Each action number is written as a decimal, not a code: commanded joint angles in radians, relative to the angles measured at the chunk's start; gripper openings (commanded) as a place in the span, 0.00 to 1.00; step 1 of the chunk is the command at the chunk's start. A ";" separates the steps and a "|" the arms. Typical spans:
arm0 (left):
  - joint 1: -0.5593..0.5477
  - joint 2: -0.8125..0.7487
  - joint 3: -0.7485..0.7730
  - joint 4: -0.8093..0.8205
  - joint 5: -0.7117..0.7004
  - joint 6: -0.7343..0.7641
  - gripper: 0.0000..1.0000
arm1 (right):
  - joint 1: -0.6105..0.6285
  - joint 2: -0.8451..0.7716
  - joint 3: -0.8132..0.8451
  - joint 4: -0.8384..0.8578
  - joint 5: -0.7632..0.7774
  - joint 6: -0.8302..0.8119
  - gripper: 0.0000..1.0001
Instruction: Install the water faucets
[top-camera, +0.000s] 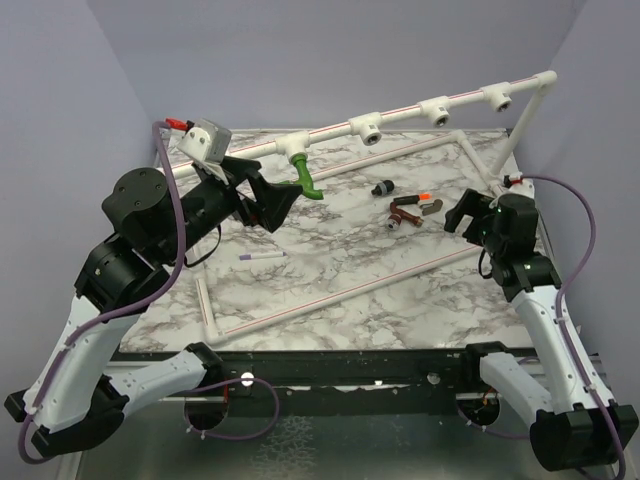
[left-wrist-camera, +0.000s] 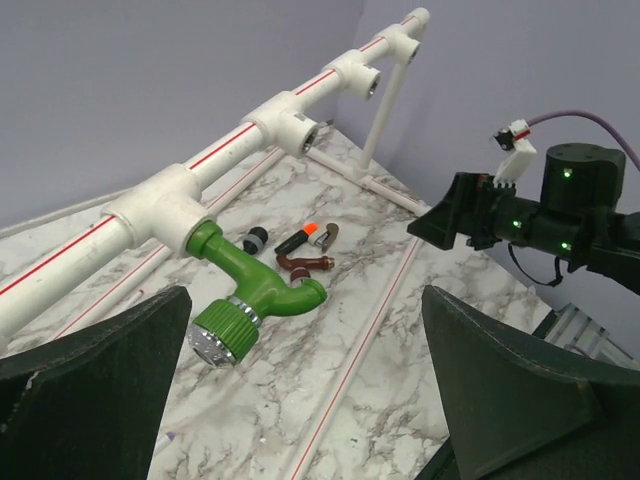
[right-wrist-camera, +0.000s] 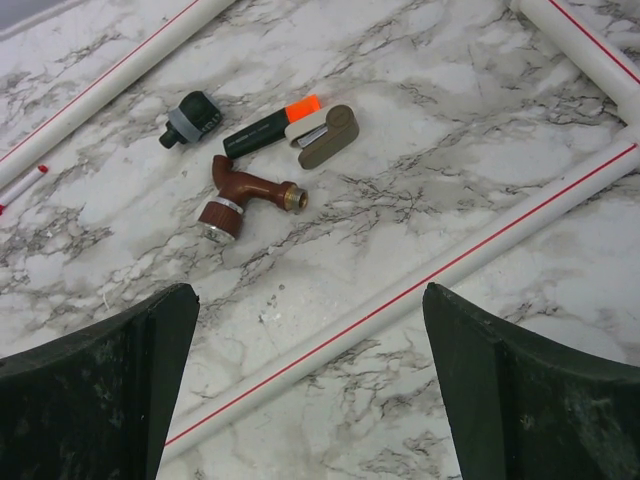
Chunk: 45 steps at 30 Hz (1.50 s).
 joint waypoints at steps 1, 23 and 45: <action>-0.003 -0.019 -0.016 -0.042 -0.145 0.017 0.99 | 0.002 -0.001 0.041 -0.084 -0.074 0.037 1.00; -0.004 -0.122 -0.110 -0.162 -0.520 0.005 0.99 | 0.001 0.242 0.033 0.127 -0.083 0.091 0.94; -0.003 -0.167 -0.145 -0.199 -0.528 -0.020 0.99 | 0.223 0.728 0.214 0.201 0.040 0.298 0.88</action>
